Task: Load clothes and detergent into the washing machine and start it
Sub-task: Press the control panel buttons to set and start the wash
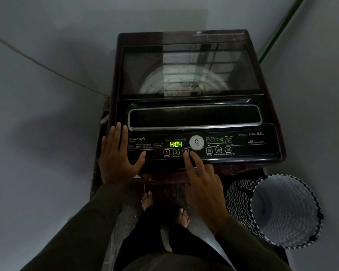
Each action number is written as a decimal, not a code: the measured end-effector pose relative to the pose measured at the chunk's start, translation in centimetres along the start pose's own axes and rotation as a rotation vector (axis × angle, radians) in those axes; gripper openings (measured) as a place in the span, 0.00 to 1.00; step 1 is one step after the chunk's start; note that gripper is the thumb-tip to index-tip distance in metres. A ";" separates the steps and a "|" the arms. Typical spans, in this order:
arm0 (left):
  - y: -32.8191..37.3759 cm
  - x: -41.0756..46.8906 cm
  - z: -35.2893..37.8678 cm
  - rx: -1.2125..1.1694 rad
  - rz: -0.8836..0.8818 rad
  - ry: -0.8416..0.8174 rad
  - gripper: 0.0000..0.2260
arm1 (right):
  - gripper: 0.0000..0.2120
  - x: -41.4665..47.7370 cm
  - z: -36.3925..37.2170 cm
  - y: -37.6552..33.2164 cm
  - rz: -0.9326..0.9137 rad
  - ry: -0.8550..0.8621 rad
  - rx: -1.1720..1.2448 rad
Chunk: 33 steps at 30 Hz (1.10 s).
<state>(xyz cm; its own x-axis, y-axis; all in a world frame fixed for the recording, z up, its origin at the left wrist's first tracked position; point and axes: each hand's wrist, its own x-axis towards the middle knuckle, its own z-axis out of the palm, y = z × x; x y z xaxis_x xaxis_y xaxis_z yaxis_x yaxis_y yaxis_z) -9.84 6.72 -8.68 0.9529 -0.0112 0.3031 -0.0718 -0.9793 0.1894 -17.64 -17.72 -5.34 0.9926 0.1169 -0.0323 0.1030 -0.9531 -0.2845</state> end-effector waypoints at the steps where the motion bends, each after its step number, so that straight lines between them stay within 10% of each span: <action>1: 0.0 0.0 0.0 -0.004 0.001 0.000 0.38 | 0.45 0.0 0.1 0.0 0.003 0.004 0.007; 33: -0.3 0.1 -0.5 -0.022 0.021 -0.100 0.40 | 0.28 1.3 -0.4 0.3 -0.039 0.121 0.003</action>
<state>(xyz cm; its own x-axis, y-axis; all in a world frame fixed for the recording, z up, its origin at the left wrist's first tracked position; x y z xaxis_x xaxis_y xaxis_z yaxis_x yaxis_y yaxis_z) -9.84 7.14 -8.21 0.9757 -0.0530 0.2125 -0.0975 -0.9739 0.2050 -16.29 -17.91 -5.10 0.9883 0.1196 0.0944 0.1419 -0.9477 -0.2858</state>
